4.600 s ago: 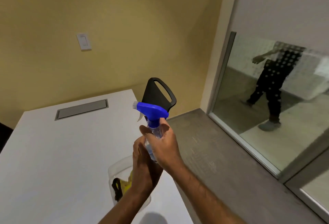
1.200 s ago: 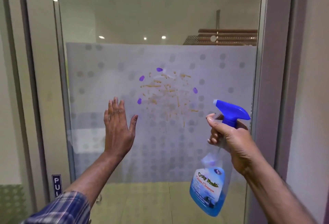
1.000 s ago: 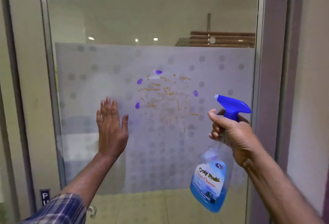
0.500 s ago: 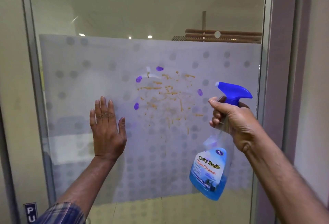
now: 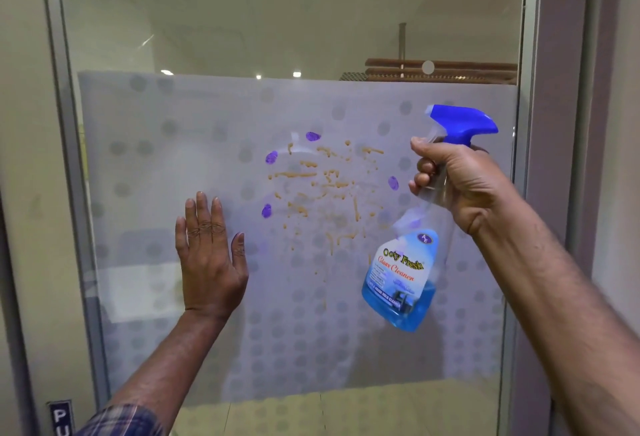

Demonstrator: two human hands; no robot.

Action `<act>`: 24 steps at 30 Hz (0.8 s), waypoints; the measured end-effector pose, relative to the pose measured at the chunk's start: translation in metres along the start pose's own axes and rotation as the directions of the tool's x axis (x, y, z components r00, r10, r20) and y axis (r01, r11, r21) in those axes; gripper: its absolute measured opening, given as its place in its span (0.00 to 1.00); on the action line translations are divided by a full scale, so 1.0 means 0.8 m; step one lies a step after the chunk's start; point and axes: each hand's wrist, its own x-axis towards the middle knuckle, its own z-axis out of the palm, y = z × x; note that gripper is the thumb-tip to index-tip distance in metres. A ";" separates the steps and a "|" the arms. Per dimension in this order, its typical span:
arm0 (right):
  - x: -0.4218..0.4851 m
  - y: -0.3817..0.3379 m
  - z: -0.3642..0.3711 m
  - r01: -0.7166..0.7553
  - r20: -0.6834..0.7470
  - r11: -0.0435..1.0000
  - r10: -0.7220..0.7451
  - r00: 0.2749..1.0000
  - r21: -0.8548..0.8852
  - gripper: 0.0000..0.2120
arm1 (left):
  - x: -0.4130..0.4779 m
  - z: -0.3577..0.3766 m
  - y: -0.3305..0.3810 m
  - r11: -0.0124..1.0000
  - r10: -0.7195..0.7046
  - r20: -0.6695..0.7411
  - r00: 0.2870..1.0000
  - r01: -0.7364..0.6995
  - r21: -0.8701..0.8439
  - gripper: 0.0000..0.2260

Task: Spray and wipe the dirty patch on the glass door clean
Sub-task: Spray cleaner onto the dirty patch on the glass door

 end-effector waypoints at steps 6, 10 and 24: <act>0.011 -0.007 0.029 -0.005 0.067 1.000 0.006 0.998 -0.019 0.05 | 0.000 -0.001 0.000 1.000 -0.001 0.004 1.000 0.001 0.011 0.27; 0.008 -0.003 0.060 0.010 0.136 1.000 -0.006 0.991 -0.028 0.06 | 0.001 -0.001 0.001 1.000 -0.007 0.016 1.000 0.007 0.027 0.27; -0.026 0.045 0.164 -0.003 0.293 0.984 0.055 0.955 -0.177 0.07 | 0.002 -0.004 0.002 0.999 -0.003 0.023 1.000 0.002 0.038 0.26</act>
